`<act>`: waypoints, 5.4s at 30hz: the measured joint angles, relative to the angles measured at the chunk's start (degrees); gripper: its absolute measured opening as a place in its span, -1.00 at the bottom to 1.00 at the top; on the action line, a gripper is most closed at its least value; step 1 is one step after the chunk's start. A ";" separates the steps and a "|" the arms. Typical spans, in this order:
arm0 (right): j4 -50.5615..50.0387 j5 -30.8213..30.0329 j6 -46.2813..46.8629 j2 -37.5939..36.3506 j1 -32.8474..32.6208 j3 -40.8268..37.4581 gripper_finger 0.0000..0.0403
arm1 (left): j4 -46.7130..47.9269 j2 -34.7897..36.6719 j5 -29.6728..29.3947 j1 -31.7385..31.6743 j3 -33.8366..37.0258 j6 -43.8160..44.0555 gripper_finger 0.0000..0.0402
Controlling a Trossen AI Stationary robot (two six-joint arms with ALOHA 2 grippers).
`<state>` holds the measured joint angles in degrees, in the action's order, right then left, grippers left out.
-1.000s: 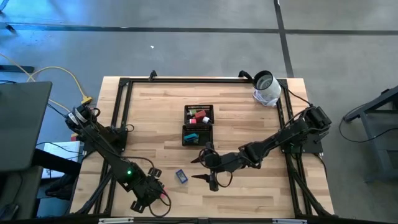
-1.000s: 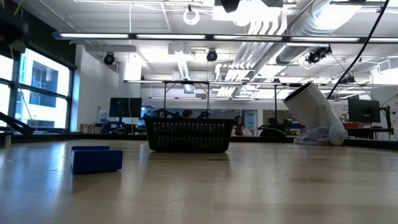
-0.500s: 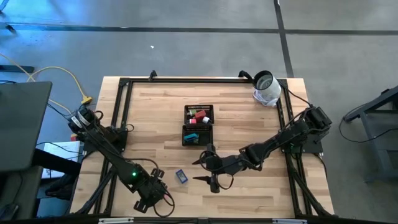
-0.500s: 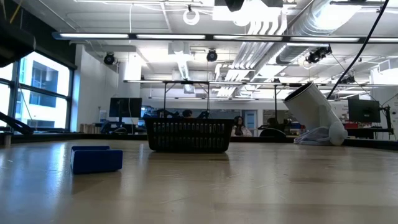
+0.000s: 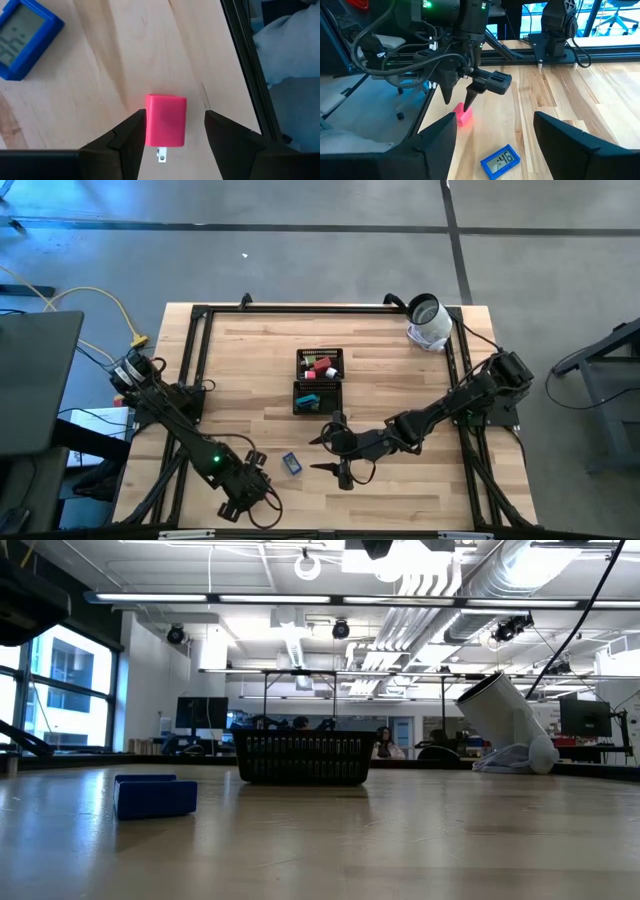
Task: Pick & Place Office items
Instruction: Put the pink charger adapter into the top black bin
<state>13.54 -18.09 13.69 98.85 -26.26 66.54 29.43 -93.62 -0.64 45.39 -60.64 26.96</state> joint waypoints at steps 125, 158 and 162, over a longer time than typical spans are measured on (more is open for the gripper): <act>4.93 4.19 3.47 -0.04 13.68 -0.02 0.24 | 7.10 13.60 -60.70 -11.26 -0.02 -31.37 -0.26; 10.71 6.01 4.50 -0.15 16.68 -0.02 0.24 | -13.85 11.28 -67.52 -14.10 -0.04 -57.11 -0.26; 10.70 5.91 4.51 -0.15 16.70 -0.02 0.24 | -17.39 11.28 -68.38 -14.25 -0.04 -60.82 -0.26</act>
<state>24.24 -12.18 18.20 98.70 -9.56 66.52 12.04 -82.35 -69.03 31.14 -60.69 -33.86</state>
